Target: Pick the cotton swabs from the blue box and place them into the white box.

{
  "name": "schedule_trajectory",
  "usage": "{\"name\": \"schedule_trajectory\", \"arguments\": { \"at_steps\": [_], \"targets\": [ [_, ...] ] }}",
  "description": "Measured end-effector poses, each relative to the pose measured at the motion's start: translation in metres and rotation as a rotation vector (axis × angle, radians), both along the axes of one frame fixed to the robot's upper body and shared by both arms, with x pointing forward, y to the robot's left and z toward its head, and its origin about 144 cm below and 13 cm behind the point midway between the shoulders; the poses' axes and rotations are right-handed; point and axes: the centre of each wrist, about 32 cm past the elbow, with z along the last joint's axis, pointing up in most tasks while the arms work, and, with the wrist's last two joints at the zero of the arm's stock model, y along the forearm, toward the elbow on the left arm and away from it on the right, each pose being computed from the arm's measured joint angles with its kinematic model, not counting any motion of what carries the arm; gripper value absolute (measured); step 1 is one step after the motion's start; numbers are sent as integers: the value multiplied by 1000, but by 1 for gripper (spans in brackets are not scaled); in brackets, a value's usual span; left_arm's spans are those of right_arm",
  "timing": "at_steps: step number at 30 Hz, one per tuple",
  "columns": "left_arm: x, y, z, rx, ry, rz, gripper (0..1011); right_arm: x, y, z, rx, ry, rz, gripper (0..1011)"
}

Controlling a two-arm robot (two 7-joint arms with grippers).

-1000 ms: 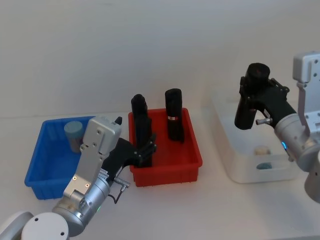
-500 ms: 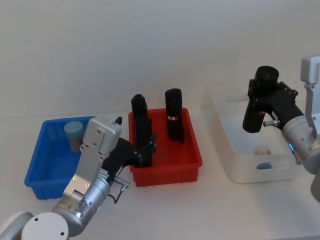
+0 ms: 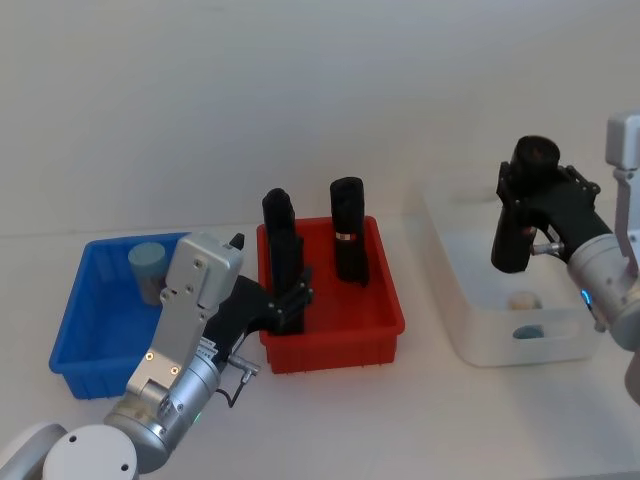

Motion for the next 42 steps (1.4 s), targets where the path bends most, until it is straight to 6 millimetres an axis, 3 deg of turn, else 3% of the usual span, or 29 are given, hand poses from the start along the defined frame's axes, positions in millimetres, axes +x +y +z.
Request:
{"name": "schedule_trajectory", "arguments": {
  "at_steps": [17, 42],
  "targets": [
    [0, 0, 0, 0, 0, 0, 1004, -2, -1, -1, 2, 2, 3, 997],
    [0, 0, 0, 0, 0, 0, 1004, -3, -2, -1, 2, 3, 5, 1002]
  ]
}}
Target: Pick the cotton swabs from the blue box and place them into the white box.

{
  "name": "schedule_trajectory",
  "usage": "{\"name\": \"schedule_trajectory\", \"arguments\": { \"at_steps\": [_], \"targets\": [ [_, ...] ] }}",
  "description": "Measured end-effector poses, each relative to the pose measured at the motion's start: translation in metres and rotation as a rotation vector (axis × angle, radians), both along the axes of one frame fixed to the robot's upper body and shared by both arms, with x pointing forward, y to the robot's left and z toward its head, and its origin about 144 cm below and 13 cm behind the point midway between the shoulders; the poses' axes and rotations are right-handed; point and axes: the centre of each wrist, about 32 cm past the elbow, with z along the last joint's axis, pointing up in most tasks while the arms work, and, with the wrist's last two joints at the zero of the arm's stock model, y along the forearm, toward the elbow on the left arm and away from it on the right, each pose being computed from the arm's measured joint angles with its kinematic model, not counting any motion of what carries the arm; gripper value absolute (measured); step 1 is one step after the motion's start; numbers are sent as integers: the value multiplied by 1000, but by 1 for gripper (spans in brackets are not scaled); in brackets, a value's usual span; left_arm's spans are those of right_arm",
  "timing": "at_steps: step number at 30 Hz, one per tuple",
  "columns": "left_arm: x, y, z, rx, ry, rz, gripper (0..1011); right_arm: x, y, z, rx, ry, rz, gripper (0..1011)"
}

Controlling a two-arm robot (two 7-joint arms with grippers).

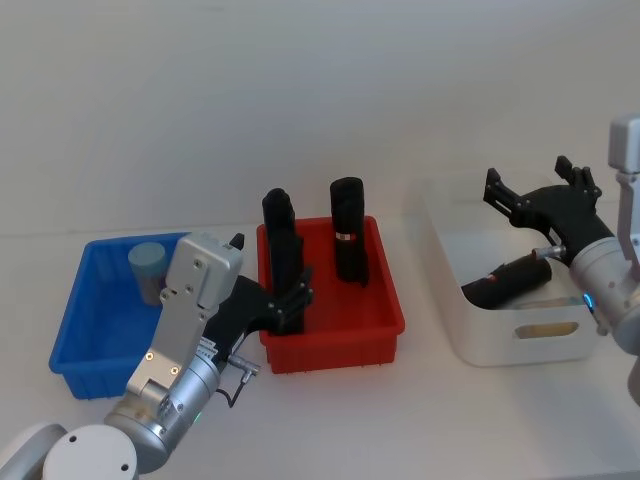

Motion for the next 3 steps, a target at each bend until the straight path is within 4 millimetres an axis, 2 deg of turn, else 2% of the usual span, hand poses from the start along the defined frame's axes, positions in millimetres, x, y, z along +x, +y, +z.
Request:
{"name": "schedule_trajectory", "arguments": {
  "at_steps": [3],
  "targets": [
    [0, 0, 0, 0, 0, 0, 1004, 0, 0, 0, 0, 0, 0, 1002]
  ]
}}
